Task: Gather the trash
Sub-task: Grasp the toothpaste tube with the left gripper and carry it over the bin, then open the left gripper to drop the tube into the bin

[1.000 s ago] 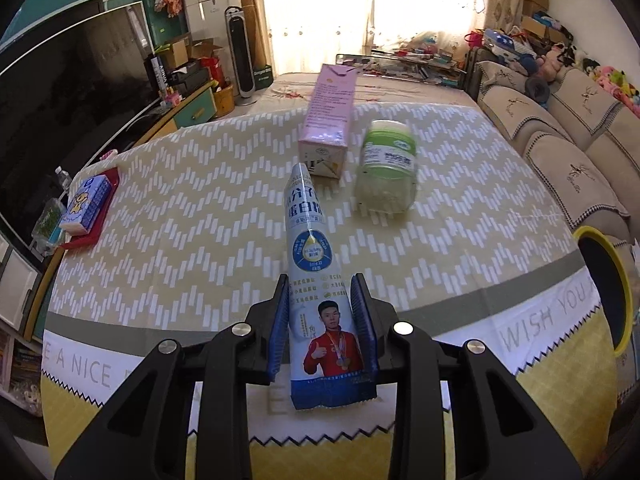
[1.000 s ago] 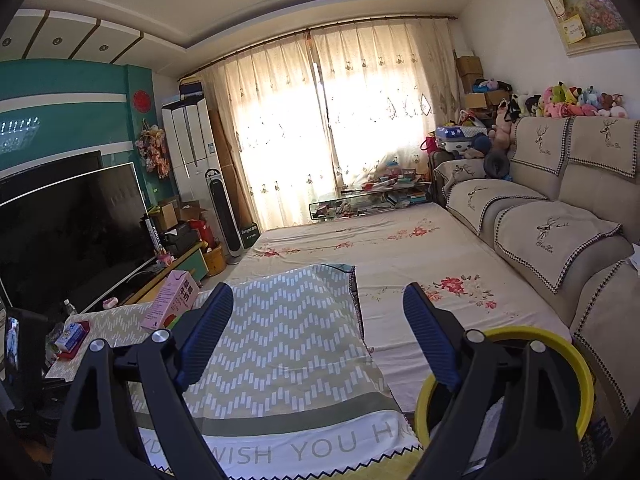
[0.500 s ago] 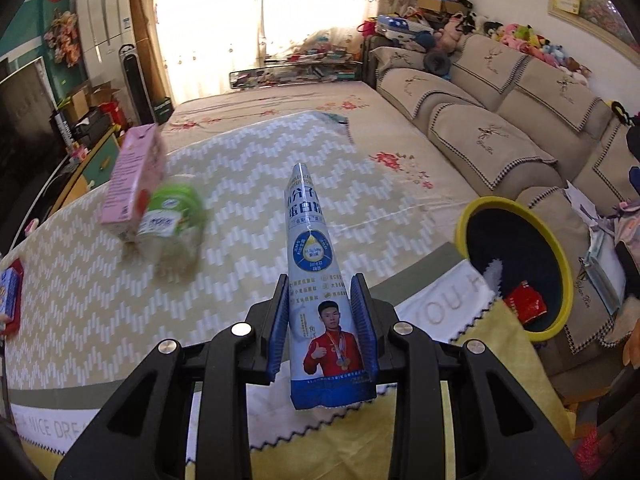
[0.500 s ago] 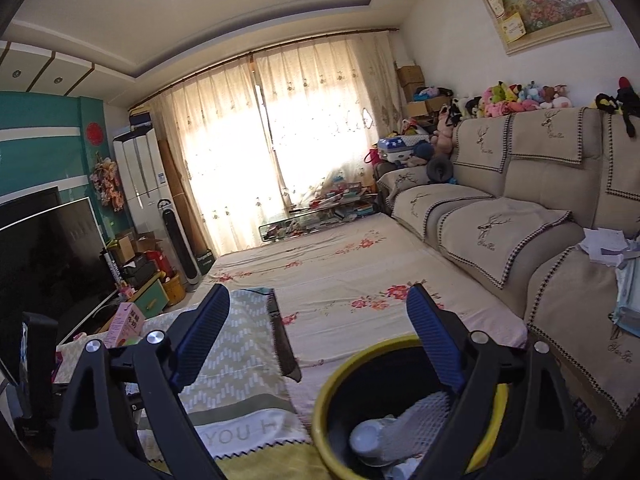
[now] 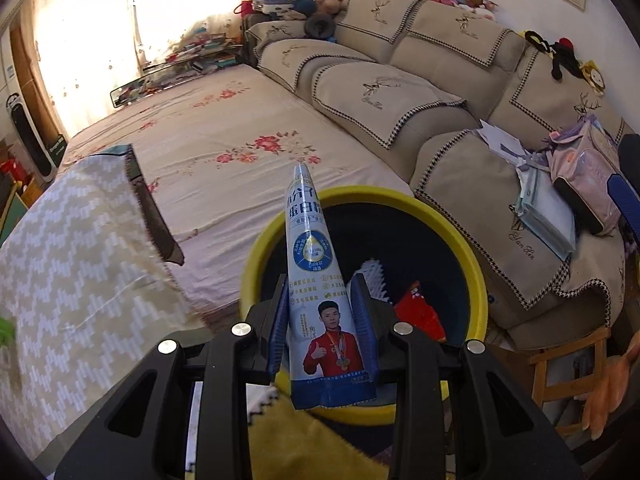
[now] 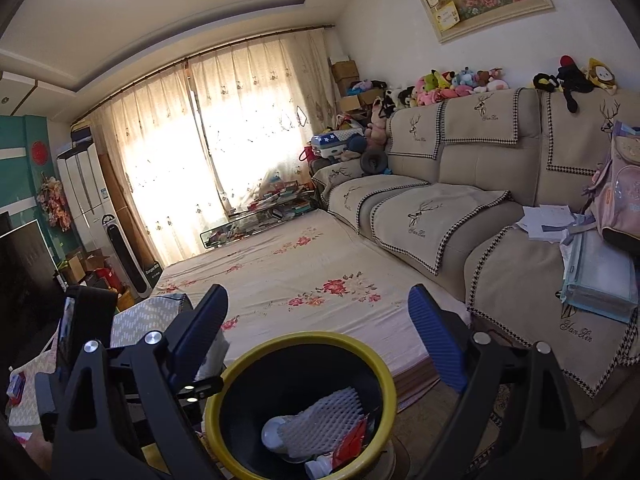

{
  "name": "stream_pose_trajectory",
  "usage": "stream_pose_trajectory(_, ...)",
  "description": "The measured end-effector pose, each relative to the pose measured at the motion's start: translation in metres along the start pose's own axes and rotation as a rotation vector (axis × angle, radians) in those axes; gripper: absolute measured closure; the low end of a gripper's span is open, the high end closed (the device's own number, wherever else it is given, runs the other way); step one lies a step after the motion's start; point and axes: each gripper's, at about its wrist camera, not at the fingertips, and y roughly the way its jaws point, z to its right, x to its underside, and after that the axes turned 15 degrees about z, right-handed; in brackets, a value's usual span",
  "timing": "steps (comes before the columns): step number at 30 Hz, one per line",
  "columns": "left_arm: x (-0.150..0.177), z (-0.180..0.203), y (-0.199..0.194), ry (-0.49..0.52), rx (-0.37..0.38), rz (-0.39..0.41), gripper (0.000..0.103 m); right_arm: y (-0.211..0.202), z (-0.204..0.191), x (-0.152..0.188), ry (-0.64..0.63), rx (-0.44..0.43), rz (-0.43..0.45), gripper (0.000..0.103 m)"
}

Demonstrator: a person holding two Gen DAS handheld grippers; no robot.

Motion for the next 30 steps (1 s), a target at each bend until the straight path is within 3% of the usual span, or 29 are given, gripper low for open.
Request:
stream_pose_trajectory(5, -0.006, 0.023, 0.036, 0.011, 0.025, -0.051, 0.066, -0.005, 0.016, -0.005, 0.022, 0.034, 0.019, 0.016)
stream_pose_trajectory(7, -0.004, 0.023, 0.045, 0.004, 0.015, -0.059, 0.047, -0.01, 0.02, -0.011, 0.018, 0.049, 0.04, 0.016)
stream_pose_trajectory(10, 0.003, 0.017, 0.044, -0.02, 0.004, -0.064, 0.046, -0.02, 0.022, -0.02, 0.012, 0.056, 0.066, 0.014)
stream_pose_trajectory(13, 0.011, 0.002, 0.024, -0.054, 0.01, -0.043, 0.046, -0.027, 0.015, -0.024, 0.005, 0.051, 0.074, 0.013)
stream_pose_trajectory(17, 0.024, -0.028, -0.031, -0.106, -0.009, 0.062, 0.042, -0.026, -0.008, -0.023, -0.014, 0.005, 0.05, 0.013)
stream_pose_trajectory(22, 0.053, -0.092, -0.12, -0.197, -0.12, 0.206, 0.033, -0.023, -0.061, -0.015, -0.038, -0.125, -0.001, 0.012)
stream_pose_trajectory(30, 0.122, -0.225, -0.251, -0.386, -0.471, 0.347, 0.026, -0.015, -0.179, 0.007, -0.101, -0.402, -0.128, 0.011)
